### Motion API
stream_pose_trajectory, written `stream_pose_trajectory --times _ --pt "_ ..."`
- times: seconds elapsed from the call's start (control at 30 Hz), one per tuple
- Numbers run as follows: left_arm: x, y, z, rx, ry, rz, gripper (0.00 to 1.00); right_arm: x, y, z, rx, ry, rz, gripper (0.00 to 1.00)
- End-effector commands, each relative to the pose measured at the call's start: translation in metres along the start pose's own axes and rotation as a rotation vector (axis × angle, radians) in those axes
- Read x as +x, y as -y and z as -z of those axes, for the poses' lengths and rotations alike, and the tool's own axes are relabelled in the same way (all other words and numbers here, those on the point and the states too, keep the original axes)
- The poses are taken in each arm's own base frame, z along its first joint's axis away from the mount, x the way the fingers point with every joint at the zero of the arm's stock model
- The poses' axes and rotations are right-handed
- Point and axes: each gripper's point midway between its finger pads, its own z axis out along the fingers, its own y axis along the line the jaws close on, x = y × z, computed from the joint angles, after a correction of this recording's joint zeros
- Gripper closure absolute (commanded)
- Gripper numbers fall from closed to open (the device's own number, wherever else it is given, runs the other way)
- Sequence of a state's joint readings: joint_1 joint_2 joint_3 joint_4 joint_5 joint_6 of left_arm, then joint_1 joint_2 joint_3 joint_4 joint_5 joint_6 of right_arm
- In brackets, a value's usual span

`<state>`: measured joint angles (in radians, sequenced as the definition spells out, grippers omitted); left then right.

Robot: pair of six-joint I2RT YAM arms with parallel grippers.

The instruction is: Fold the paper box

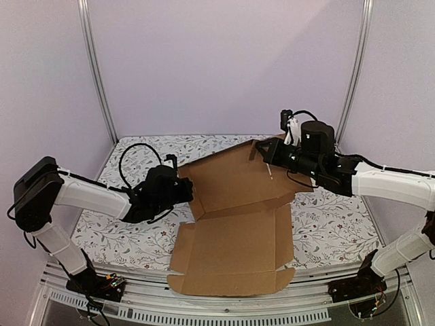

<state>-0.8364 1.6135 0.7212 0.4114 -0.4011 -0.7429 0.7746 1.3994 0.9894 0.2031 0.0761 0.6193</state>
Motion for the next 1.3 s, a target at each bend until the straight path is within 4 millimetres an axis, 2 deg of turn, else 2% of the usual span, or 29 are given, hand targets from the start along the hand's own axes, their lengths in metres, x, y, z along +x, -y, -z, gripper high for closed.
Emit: stream_pose_trajectory --times 0.0,0.13,0.37,0.63,0.9,1.07,1.27 --pt "0.011 -0.005 -0.005 0.053 -0.040 0.063 1.00 0.011 0.000 0.021 -0.004 -0.056 0.068 1.00" --pt "0.009 -0.006 -0.006 0.066 -0.037 0.089 1.00 0.017 -0.001 0.035 -0.018 -0.101 0.113 1.00" --pt "0.006 -0.003 -0.006 0.097 -0.038 0.151 1.00 0.019 -0.019 0.066 -0.104 -0.160 0.185 1.00" --pt "-0.001 -0.004 -0.006 0.146 -0.039 0.258 1.00 0.007 -0.050 0.125 -0.272 -0.152 0.338 1.00" --pt "-0.013 -0.007 -0.003 0.190 -0.020 0.381 1.00 0.010 -0.071 0.177 -0.436 -0.129 0.448 1.00" --pt "-0.019 -0.006 0.002 0.235 -0.012 0.464 1.00 0.015 -0.067 0.182 -0.442 -0.125 0.461 1.00" --pt "-0.021 0.003 0.007 0.288 -0.029 0.526 1.00 0.012 -0.061 0.168 -0.394 -0.110 0.449 1.00"
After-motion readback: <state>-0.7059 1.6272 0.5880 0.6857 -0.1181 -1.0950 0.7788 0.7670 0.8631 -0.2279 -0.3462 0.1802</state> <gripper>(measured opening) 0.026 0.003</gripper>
